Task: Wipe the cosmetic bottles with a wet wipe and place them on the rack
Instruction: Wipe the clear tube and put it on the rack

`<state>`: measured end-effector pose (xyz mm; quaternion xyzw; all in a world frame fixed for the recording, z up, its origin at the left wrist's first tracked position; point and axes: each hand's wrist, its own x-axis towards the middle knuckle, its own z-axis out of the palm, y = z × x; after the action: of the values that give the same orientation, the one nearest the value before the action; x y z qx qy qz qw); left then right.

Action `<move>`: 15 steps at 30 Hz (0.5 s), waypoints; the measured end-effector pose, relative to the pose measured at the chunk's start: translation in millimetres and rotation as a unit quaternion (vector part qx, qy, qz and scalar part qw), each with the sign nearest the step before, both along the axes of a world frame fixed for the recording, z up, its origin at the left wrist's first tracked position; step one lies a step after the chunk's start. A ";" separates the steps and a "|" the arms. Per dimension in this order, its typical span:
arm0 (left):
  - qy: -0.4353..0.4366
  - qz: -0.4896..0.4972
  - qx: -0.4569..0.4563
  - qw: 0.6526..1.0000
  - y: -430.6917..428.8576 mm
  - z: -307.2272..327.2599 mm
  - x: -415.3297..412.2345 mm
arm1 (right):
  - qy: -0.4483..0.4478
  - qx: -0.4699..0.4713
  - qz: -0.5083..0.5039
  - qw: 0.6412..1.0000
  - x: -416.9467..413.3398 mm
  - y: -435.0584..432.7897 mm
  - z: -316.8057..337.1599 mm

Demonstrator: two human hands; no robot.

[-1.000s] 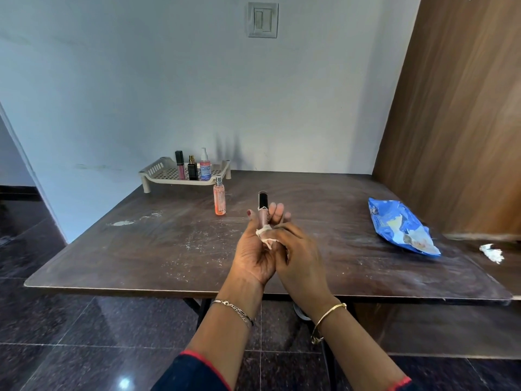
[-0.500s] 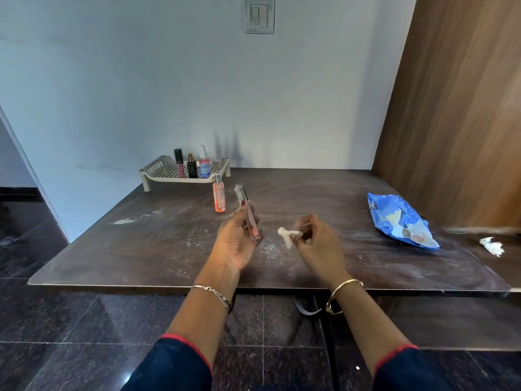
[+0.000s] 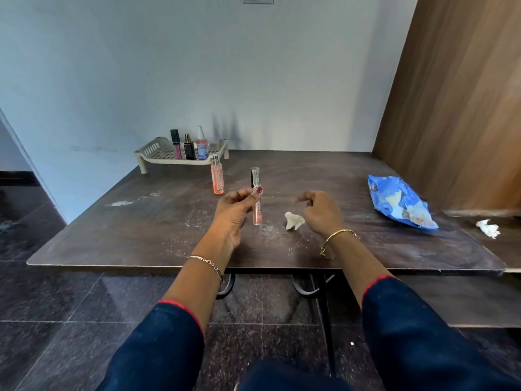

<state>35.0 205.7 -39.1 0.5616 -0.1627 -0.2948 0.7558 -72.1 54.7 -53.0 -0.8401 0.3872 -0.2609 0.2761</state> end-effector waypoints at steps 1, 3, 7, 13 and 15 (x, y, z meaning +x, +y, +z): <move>-0.004 0.003 0.000 1.000 0.0 0.7 1.8 | -0.023 0.001 0.017 1.000 4.8 3.7 4.0; -0.020 0.007 -0.009 1.000 -0.3 2.2 6.4 | -0.069 0.004 0.058 0.996 15.2 12.4 13.5; -0.059 0.015 -0.007 0.998 7.8 8.7 22.2 | -0.137 -0.018 0.143 0.980 42.5 33.1 34.1; -0.156 0.052 0.038 0.986 34.0 24.7 75.1 | -0.136 -0.133 0.252 0.949 103.6 67.3 62.6; -0.189 0.069 0.059 0.978 43.4 30.8 100.4 | -0.123 -0.166 0.268 0.941 128.6 76.1 70.3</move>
<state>135.4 249.1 -8.3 0.6607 -0.2455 -0.1396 0.6955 56.5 130.9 17.4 -0.9080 0.0618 -0.3392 0.2382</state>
